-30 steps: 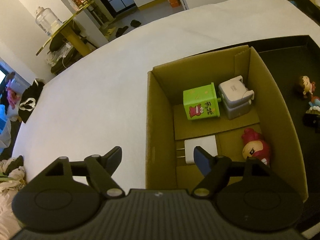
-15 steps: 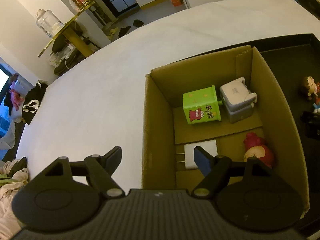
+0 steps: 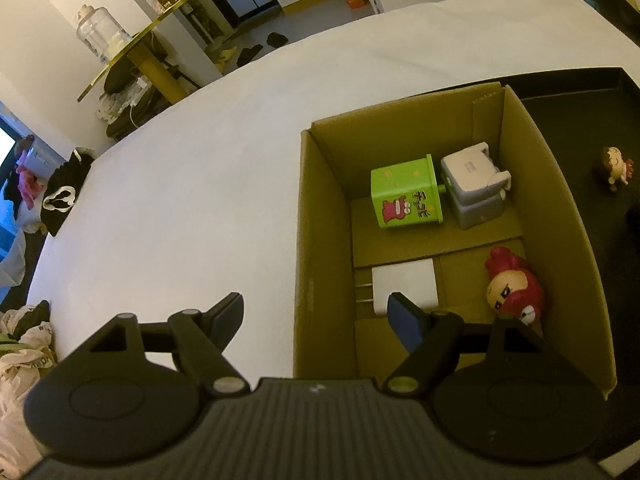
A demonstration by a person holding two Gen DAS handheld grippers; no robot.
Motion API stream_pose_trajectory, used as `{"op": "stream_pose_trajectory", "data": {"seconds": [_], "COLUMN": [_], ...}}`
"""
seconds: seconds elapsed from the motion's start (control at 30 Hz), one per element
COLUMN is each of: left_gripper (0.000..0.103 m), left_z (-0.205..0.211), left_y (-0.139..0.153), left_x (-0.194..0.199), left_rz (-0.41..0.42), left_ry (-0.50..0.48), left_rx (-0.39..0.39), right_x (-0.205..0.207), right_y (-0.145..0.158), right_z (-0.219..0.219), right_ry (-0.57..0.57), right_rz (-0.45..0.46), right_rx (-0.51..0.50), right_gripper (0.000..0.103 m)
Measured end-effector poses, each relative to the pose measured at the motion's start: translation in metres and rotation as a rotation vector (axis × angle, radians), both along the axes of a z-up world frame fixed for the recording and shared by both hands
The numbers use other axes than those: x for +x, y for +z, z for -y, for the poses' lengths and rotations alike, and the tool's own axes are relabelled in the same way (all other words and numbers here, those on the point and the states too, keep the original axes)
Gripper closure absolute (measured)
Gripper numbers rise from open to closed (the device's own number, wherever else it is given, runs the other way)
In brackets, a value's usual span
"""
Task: Organize rigid objects
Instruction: 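Carry the smurf figure into the box and open the right gripper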
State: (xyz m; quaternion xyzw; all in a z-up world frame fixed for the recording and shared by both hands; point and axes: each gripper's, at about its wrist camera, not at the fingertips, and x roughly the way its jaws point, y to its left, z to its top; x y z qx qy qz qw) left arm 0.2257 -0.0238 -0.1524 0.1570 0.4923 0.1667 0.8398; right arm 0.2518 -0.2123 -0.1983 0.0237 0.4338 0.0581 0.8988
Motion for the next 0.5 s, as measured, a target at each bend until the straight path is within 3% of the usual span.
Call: {"op": "stream_pose_trajectory", "data": {"seconds": [0.5], "left_gripper": [0.025], "left_z": [-0.009], "left_y": [0.004], "left_x": [-0.013], "left_rz": [0.029], "left_ry": [0.004], "left_rx": [-0.055], "right_x": [-0.017], "right_y": [0.041], "right_z": [-0.012], "right_ry": [0.044], "right_rz": [0.026], "right_rx": [-0.003], "right_gripper": [0.056]}}
